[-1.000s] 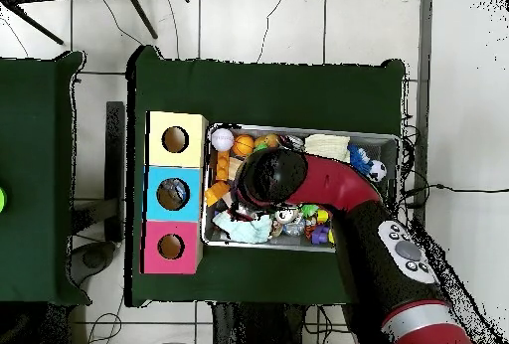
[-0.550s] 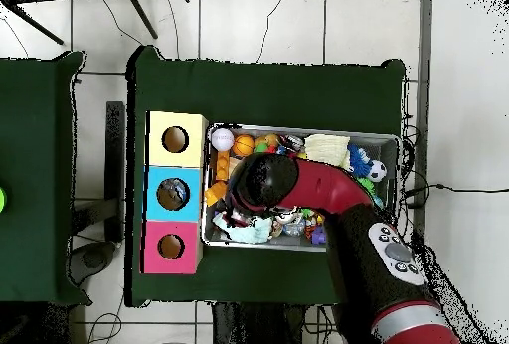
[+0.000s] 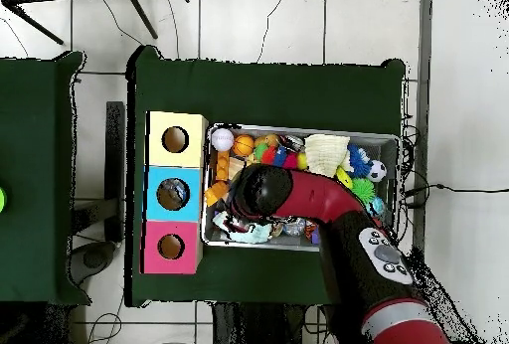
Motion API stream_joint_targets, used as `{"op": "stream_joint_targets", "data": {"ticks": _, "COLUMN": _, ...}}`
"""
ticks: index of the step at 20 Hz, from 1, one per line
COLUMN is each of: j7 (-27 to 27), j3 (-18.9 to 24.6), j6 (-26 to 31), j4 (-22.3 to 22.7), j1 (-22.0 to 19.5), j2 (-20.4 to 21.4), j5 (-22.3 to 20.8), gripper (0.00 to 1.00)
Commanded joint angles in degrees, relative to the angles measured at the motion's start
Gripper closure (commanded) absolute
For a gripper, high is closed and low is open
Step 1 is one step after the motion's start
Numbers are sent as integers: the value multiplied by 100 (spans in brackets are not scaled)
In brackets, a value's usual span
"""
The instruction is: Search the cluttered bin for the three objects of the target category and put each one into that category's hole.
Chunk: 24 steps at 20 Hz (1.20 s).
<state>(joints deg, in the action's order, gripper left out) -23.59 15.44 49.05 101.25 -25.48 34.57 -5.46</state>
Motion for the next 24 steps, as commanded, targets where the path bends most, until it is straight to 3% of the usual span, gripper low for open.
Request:
{"op": "stream_joint_targets", "data": {"ticks": 1, "j7": -1748, "j3": -228, "j6": -1054, "j4": 229, "j1": 44, "j2": -385, "j5": -3, "gripper": 0}}
{"op": "stream_joint_targets", "data": {"ticks": 6, "j7": -1758, "j3": -299, "j6": -1489, "j4": 141, "j1": 113, "j2": -622, "j5": 20, "gripper": 0}}
{"op": "stream_joint_targets", "data": {"ticks": 13, "j7": -1699, "j3": -398, "j6": -1601, "j4": 118, "j1": 171, "j2": -765, "j5": 110, "gripper": 0}}
{"op": "stream_joint_targets", "data": {"ticks": 24, "j7": -1864, "j3": -588, "j6": -1146, "j4": 486, "j1": 335, "j2": -606, "j5": 342, "gripper": 0}}
